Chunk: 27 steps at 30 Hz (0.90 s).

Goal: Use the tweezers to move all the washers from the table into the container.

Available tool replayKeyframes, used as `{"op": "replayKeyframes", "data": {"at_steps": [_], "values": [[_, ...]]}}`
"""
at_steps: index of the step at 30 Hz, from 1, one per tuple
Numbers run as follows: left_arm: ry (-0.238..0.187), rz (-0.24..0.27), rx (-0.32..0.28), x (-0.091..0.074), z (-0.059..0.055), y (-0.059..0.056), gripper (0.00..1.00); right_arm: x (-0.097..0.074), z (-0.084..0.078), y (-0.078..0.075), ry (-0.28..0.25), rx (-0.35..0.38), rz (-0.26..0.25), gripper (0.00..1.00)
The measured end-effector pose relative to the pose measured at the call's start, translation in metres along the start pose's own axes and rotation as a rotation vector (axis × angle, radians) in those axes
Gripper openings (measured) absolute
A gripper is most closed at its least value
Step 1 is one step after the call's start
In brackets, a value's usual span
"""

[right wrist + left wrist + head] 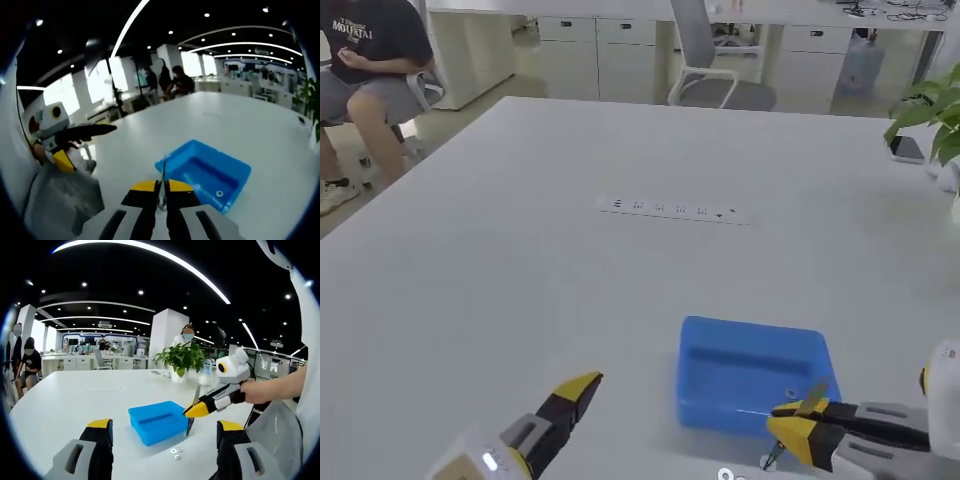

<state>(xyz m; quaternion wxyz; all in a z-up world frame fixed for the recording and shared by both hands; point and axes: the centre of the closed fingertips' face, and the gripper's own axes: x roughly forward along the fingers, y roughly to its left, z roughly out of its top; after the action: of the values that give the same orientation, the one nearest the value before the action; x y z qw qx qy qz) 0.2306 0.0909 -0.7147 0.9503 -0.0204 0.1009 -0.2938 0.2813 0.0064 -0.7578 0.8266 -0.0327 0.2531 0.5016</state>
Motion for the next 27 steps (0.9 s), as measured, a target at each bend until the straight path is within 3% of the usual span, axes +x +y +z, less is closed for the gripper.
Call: {"op": "replayKeyframes", "data": {"at_steps": [5,11,18,22,27], "values": [[-0.004,0.004,-0.004,0.0,0.0,0.001,0.87,-0.006,0.018,-0.003,-0.02,-0.015,-0.017,0.03],[-0.009,-0.004,-0.004,-0.001,0.001,0.0,0.87,-0.009,0.037,-0.012,-0.055,0.02,-0.04,0.03],[-0.014,0.005,-0.008,-0.002,0.001,0.002,0.87,-0.005,0.043,-0.03,-0.064,0.071,-0.074,0.03],[-0.021,0.006,-0.015,-0.003,0.002,0.003,0.87,0.0,0.037,-0.048,-0.011,0.053,-0.131,0.03],[-0.019,0.014,-0.018,-0.003,0.002,0.005,0.87,0.009,0.034,-0.066,-0.008,0.096,-0.141,0.03]]}}
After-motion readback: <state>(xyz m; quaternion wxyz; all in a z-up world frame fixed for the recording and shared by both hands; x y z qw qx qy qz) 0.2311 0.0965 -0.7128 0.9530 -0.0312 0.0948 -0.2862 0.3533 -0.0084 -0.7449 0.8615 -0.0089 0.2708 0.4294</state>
